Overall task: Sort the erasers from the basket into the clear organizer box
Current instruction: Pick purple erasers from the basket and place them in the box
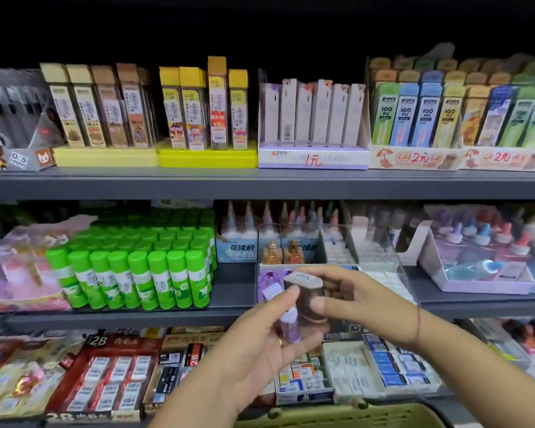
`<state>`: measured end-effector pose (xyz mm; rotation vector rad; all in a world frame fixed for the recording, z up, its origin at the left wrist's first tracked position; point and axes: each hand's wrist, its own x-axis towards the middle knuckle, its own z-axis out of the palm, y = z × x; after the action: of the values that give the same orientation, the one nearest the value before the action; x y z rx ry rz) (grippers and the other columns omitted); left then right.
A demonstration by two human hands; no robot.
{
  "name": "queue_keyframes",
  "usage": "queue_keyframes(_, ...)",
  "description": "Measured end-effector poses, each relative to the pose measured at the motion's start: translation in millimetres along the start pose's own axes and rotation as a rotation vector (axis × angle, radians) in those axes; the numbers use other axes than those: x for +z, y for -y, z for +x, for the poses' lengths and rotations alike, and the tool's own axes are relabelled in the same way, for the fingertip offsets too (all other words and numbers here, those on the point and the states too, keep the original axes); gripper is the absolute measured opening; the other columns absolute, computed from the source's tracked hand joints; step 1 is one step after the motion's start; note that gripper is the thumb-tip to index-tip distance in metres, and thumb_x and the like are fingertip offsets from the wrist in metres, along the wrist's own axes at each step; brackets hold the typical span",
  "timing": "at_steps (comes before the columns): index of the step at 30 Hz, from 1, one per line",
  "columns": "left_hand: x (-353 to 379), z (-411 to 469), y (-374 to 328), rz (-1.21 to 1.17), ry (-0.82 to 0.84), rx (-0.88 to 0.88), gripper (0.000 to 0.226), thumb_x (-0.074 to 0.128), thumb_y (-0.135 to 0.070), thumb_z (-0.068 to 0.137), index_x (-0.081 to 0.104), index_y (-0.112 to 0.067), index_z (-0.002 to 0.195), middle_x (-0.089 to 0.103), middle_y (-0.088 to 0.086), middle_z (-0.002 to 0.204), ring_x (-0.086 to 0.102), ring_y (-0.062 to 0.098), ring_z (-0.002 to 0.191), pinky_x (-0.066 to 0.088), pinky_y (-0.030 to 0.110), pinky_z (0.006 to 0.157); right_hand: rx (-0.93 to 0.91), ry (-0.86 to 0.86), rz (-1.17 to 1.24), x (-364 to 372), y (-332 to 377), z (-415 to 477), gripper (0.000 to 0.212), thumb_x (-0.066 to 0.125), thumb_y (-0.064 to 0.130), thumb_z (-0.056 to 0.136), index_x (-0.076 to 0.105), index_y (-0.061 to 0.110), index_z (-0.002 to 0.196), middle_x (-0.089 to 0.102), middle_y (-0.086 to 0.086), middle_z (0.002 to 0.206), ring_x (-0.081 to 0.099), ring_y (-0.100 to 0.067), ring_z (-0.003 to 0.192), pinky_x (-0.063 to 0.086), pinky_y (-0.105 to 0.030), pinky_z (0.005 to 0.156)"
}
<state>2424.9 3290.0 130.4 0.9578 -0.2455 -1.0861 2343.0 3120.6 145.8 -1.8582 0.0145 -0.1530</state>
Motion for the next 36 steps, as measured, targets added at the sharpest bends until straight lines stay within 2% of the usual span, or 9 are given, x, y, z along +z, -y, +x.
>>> queue_keyframes(3, -2, 3, -5, -0.026, 0.004, -0.007, 0.038, 0.076, -0.026, 0.066, 0.075, -0.005, 0.099, 0.07, 0.025, 0.104, 0.07, 0.036, 0.09, 0.059, 0.033, 0.065, 0.009, 0.019, 0.018, -4, 6, 12, 0.039, 0.057, 0.018, 0.089, 0.055, 0.018, 0.128, 0.068, 0.001, 0.118, 0.063, -0.015, 0.109, 0.048, -0.018, 0.085)
queue_keyframes(7, -1, 6, -11, -0.043, -0.024, -0.011, 0.037, 0.076, -0.029, 0.062, 0.077, -0.004, 0.09, 0.07, 0.025, 0.095, 0.071, 0.034, 0.082, 0.058, 0.032, 0.062, 0.013, 0.001, 0.014, -10, 4, 26, 0.043, 0.058, 0.02, 0.086, 0.049, 0.018, 0.129, 0.071, -0.006, 0.088, 0.066, -0.014, 0.073, 0.05, -0.022, 0.062)
queue_keyframes(10, -3, 11, -15, -0.142, -0.129, 0.005, 0.044, 0.072, -0.029, 0.069, 0.069, 0.008, 0.092, 0.066, 0.025, 0.084, 0.07, 0.034, 0.072, 0.058, 0.034, 0.058, 0.0, -0.189, -0.143, -26, 1, 44, 0.031, 0.061, 0.013, 0.089, 0.054, 0.02, 0.118, 0.067, -0.02, 0.089, 0.06, -0.015, 0.065, 0.05, -0.025, 0.051)
queue_keyframes(13, -4, 15, -16, -0.174, -0.21, 0.032, 0.042, 0.068, -0.029, 0.079, 0.06, 0.007, 0.099, 0.065, 0.023, 0.077, 0.068, 0.032, 0.065, 0.058, 0.035, 0.056, 0.084, -0.42, -0.528, -57, 3, 68, 0.037, 0.063, 0.013, 0.089, 0.054, 0.02, 0.124, 0.068, -0.017, 0.101, 0.067, -0.021, 0.072, 0.057, -0.034, 0.065)
queue_keyframes(16, -6, 16, -15, -0.172, -0.24, 0.022, 0.039, 0.068, -0.029, 0.082, 0.062, 0.006, 0.096, 0.064, 0.02, 0.071, 0.068, 0.031, 0.061, 0.058, 0.036, 0.056, 0.309, -0.351, -0.739, -71, 2, 87, 0.052, 0.061, 0.015, 0.089, 0.044, 0.024, 0.138, 0.068, -0.019, 0.102, 0.069, -0.034, 0.08, 0.058, -0.042, 0.071)
queue_keyframes(21, -4, 16, -15, -0.187, -0.251, 0.01, 0.041, 0.07, -0.029, 0.078, 0.063, 0.006, 0.098, 0.065, 0.02, 0.07, 0.068, 0.031, 0.062, 0.058, 0.036, 0.056, 0.388, -0.284, -1.166, -66, 8, 113, 0.039, 0.05, 0.036, 0.093, 0.049, 0.029, 0.131, 0.062, -0.009, 0.117, 0.06, -0.026, 0.095, 0.045, -0.027, 0.072)
queue_keyframes(25, -3, 15, -15, -0.189, -0.266, 0.004, 0.041, 0.069, -0.028, 0.079, 0.062, 0.006, 0.1, 0.065, 0.02, 0.071, 0.068, 0.031, 0.062, 0.058, 0.037, 0.055, 0.405, -0.311, -1.216, -57, 2, 131, 0.037, 0.051, 0.033, 0.091, 0.055, 0.022, 0.126, 0.06, -0.008, 0.121, 0.058, -0.027, 0.106, 0.044, -0.026, 0.077)
queue_keyframes(29, -2, 14, -18, -0.191, -0.263, 0.0, 0.039, 0.067, -0.028, 0.084, 0.061, 0.006, 0.101, 0.065, 0.021, 0.071, 0.068, 0.031, 0.062, 0.058, 0.036, 0.055, 0.537, -0.095, -1.238, -59, -6, 134, 0.05, 0.064, 0.041, 0.085, 0.054, 0.015, 0.127, 0.062, -0.007, 0.118, 0.061, -0.023, 0.104, 0.05, -0.027, 0.084)
queue_keyframes(36, -2, 12, -20, -0.2, -0.267, 0.004, 0.037, 0.066, -0.027, 0.086, 0.059, 0.005, 0.102, 0.064, 0.022, 0.075, 0.068, 0.033, 0.063, 0.058, 0.036, 0.054, 0.484, -0.041, -1.311, -65, -22, 132, 0.067, 0.066, 0.042, 0.083, 0.04, 0.025, 0.143, 0.051, -0.009, 0.136, 0.052, -0.029, 0.12, 0.046, -0.031, 0.094)
